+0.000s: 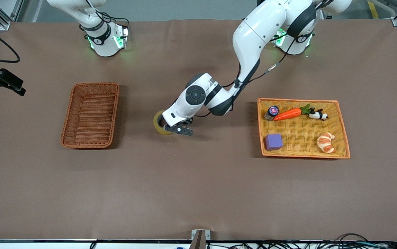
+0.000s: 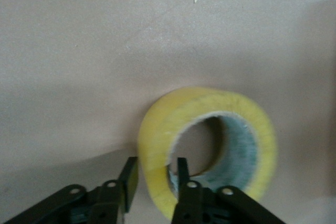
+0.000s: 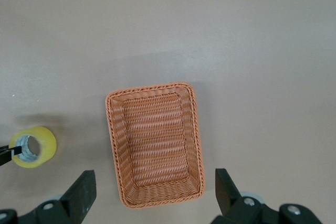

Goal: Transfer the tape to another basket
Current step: 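Set the tape roll on the table and open the left gripper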

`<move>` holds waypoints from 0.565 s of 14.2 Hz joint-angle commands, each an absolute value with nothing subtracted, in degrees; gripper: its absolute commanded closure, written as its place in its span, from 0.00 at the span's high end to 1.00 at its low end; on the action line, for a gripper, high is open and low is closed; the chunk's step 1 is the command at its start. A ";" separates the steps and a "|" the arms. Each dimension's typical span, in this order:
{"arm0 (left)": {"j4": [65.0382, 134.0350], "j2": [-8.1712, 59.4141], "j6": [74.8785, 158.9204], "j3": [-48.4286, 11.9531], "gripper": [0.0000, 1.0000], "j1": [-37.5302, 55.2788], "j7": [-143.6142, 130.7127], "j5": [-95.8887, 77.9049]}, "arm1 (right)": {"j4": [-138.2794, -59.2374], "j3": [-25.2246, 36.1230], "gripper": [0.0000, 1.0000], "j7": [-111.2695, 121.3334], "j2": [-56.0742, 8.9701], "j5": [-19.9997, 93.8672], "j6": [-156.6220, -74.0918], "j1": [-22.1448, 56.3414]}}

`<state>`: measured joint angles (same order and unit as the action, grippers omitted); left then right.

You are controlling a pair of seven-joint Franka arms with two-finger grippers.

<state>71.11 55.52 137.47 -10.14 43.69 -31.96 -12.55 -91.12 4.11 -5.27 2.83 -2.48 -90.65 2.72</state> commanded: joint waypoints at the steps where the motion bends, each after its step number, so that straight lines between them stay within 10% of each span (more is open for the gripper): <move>1: 69.87 53.89 133.71 -9.76 0.78 43.42 -32.69 -13.19 | -90.88 4.22 1.00 -5.01 2.72 -1.05 -90.88 2.55; 8: 79.77 34.67 112.69 -6.86 1.00 35.44 -35.07 -11.78 | -92.37 -2.17 1.00 -5.36 1.24 -1.49 -91.84 5.18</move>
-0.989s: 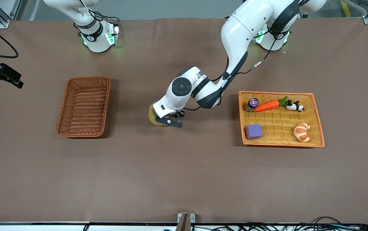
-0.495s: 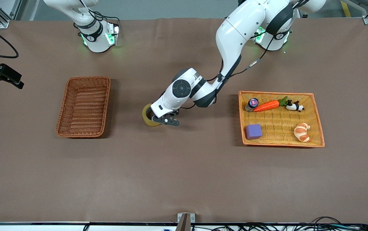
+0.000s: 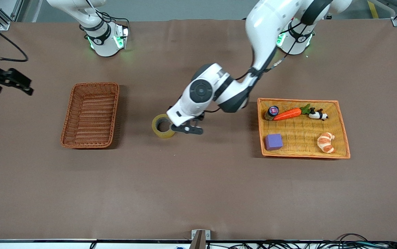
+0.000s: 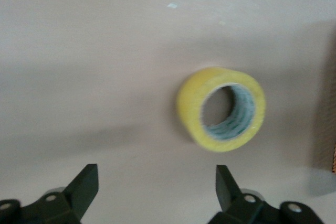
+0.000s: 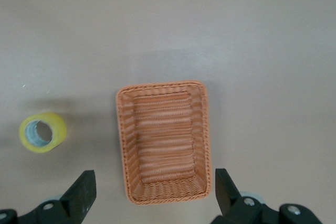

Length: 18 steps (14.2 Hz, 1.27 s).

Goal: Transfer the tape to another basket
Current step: 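Set the tape roll on the table and open the left gripper, then grasp the tape with the right gripper while the left gripper withdraws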

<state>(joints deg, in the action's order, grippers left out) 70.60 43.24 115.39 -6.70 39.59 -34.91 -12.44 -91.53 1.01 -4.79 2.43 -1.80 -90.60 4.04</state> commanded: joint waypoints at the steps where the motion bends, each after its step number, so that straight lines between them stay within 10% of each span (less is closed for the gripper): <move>1: 85.20 29.76 112.76 -6.86 1.00 33.51 -34.37 -11.43 | -92.55 -4.55 1.00 -5.97 0.19 -1.67 -92.72 5.27; 6: 102.02 10.31 112.94 -7.12 1.00 25.07 -34.10 5.61 | -100.08 -14.57 1.00 -19.92 -6.32 -2.28 -106.21 7.73; 18: 102.04 -4.56 107.05 -7.47 1.00 2.48 -13.12 -5.00 | -116.80 -18.11 1.00 -32.52 -22.58 -9.58 -138.77 15.28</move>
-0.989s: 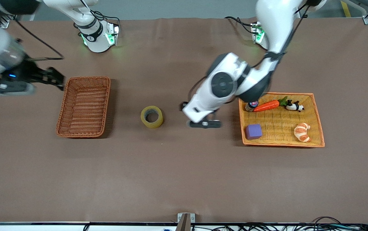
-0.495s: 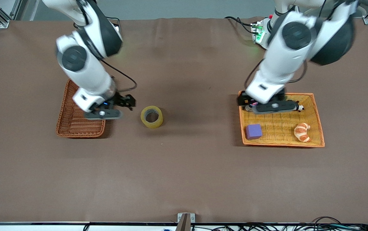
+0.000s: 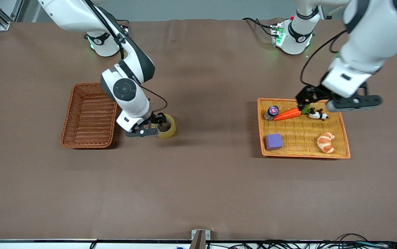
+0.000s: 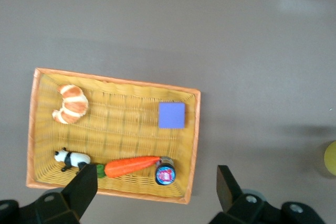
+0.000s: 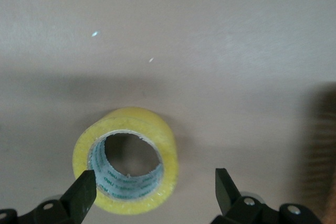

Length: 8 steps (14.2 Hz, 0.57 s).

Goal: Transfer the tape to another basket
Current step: 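Grasp the tape with the right gripper while the left gripper withdraws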

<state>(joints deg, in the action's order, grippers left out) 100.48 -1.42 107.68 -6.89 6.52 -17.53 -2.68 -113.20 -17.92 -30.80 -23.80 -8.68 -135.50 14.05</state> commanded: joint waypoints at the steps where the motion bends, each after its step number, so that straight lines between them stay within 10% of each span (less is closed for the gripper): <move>1: 102.13 -5.70 105.14 -7.38 1.00 1.42 -11.01 -5.27 | -116.89 -18.11 1.00 -33.04 -24.24 -9.84 -139.82 15.99; 8: 101.69 -5.72 100.72 -3.78 1.00 2.90 -6.06 -5.19 | -119.00 -17.75 1.00 -33.84 -25.66 -10.72 -142.55 14.15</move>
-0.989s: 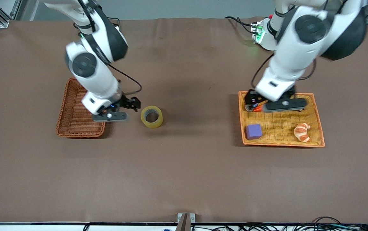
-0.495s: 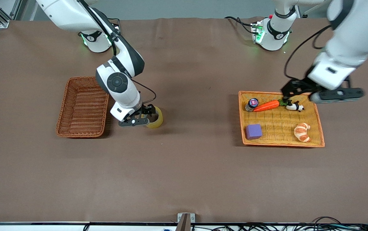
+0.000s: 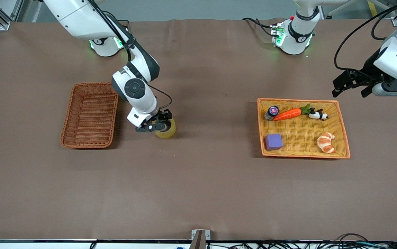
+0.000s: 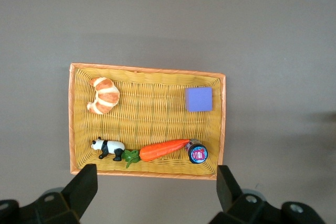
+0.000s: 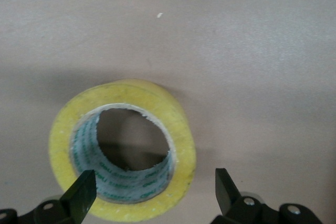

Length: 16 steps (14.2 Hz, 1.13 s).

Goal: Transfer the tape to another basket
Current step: 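Carry the tape roll with the right gripper into the brown basket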

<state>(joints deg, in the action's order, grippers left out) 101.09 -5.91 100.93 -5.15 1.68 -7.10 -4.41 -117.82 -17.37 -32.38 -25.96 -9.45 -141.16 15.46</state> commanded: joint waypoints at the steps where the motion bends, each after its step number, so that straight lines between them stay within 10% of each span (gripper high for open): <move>1: 100.99 -4.93 100.72 -3.26 1.00 3.16 -6.06 -5.01 | -119.00 -17.67 1.00 -33.84 -26.45 -10.72 -143.78 14.15; 8: 97.12 -1.93 98.87 -0.79 1.00 3.52 -6.06 -4.57 | -116.46 -16.70 0.86 -35.86 -30.49 -10.81 -145.72 13.97; 9: 97.21 -1.93 99.22 -0.70 1.00 3.43 -6.06 -4.40 | -116.46 -16.70 0.78 -36.03 -30.67 -10.81 -145.72 14.06; 12: 99.22 -2.72 102.38 -0.70 1.00 3.51 -6.15 -3.96 | -116.37 -16.70 0.07 -36.56 -30.67 -10.81 -145.72 14.06; 16: 102.39 -4.22 104.06 -1.84 1.00 3.86 -6.85 -0.54 | -115.14 -16.70 0.00 -39.64 -29.80 -10.81 -143.62 13.89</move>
